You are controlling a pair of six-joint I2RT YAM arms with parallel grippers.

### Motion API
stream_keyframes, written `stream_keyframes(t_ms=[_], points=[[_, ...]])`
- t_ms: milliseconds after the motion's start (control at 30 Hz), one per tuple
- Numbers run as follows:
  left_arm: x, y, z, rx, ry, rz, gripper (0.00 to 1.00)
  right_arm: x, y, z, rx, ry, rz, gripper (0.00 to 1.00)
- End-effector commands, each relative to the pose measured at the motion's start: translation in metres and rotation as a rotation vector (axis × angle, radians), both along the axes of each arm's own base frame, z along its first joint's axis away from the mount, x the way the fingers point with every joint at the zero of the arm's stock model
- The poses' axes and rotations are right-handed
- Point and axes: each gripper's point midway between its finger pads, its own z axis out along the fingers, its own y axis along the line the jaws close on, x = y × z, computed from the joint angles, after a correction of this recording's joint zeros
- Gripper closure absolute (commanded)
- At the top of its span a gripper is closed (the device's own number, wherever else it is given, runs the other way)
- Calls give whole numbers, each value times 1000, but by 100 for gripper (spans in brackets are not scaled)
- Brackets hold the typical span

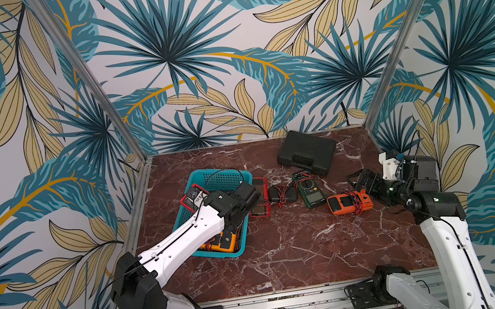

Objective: Put the multimeter into the basket
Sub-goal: Place the multimeter in the basket.

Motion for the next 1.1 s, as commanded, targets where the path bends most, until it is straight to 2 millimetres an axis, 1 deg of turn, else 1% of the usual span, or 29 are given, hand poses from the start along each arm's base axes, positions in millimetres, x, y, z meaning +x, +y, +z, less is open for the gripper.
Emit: stream_keyframes(t_ms=[0,133,300,467,700,767,867,900,967,1000,1067], points=[[10,-7,1,-93,-34,-6,100,-1,3,-4,6,-2,6,1],[18,-15,-12,-165,-10,2,100,1,4,-6,8,2,7,1],[22,-14,-21,-197,-7,58,100,2,5,-7,4,5,10,1],[28,-19,-36,-239,12,114,100,5,9,-11,11,11,20,1],[26,-20,-59,-268,55,207,99,6,12,-19,3,26,29,1],[26,-20,-65,-278,67,217,95,7,13,-20,4,27,30,1],[25,-18,-70,-278,76,233,91,8,14,-21,5,30,35,1],[24,-17,-72,-278,79,239,87,8,15,-22,2,31,36,1],[22,-17,-75,-284,81,250,75,9,15,-22,1,31,37,1],[20,-16,-76,-285,84,260,67,9,15,-22,0,31,36,1],[18,-14,-79,-292,87,275,47,10,16,-22,-5,29,33,1]])
